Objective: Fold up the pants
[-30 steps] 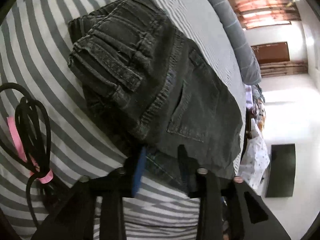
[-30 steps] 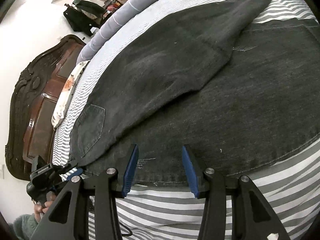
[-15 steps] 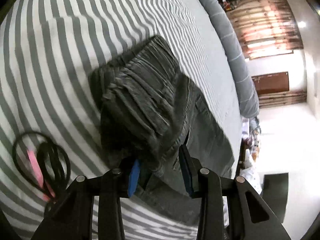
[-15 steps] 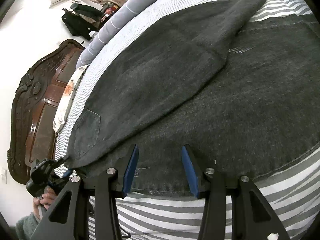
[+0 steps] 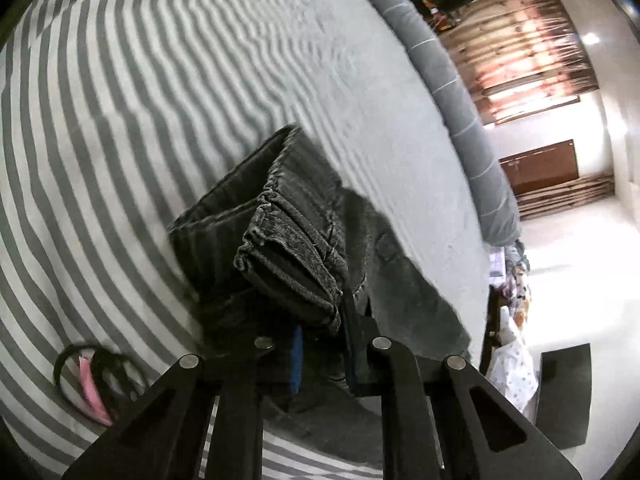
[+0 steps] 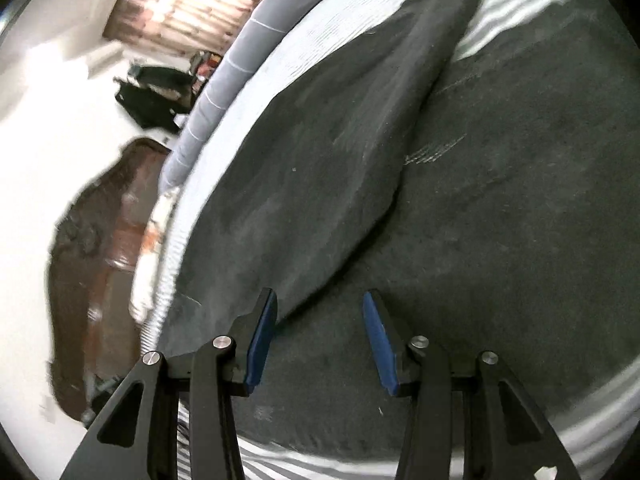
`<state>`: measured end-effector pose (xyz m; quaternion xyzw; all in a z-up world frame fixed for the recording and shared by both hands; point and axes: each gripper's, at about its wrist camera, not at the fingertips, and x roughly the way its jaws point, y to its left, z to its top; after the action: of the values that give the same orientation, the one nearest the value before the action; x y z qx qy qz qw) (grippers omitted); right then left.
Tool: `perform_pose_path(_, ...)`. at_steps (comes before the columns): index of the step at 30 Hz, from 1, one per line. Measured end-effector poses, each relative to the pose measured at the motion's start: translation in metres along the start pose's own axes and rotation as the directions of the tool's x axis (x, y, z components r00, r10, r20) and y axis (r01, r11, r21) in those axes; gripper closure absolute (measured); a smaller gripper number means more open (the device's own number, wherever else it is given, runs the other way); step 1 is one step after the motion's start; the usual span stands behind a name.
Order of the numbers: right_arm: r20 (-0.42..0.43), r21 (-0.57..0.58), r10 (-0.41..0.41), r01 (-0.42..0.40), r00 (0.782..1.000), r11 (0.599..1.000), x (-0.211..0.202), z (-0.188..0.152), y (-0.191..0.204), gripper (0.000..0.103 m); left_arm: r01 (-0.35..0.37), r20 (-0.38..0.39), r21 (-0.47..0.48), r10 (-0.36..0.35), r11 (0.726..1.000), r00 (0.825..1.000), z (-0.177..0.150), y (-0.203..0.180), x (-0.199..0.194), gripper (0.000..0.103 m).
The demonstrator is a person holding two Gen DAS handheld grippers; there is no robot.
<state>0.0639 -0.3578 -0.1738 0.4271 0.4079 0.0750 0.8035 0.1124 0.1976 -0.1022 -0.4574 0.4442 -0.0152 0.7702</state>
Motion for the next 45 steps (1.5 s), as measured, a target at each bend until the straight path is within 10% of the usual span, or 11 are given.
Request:
perform_pose_path(9,0.069,0.096,0.242,-0.248,0.968,0.964,0.035,0.014,-0.002,0.061,-0.04,0.001,-0.008,0.04,0.999,0.999,0.0,0.001,-0.004,0.087)
perform_pose_path(25,0.364,0.194,0.238,-0.323,0.901,0.926,-0.01,0.104,-0.047,0.066,-0.128,-0.014,0.0,0.128,0.992,0.992,-0.005,0.008,0.01,0.087)
perform_pose_path(34,0.35,0.211,0.117,-0.2,0.93,0.957,-0.014,0.111,-0.047,0.095,-0.161,-0.025,0.005,0.161,0.987,0.987,-0.003,0.007,0.016,0.087)
perform_pose_path(45,0.308,0.016,-0.166,0.169,0.937,0.985,-0.053,0.116,0.024,0.098,-0.221,-0.031,0.16,0.228,0.962,0.973,0.014,-0.029,0.011,0.087)
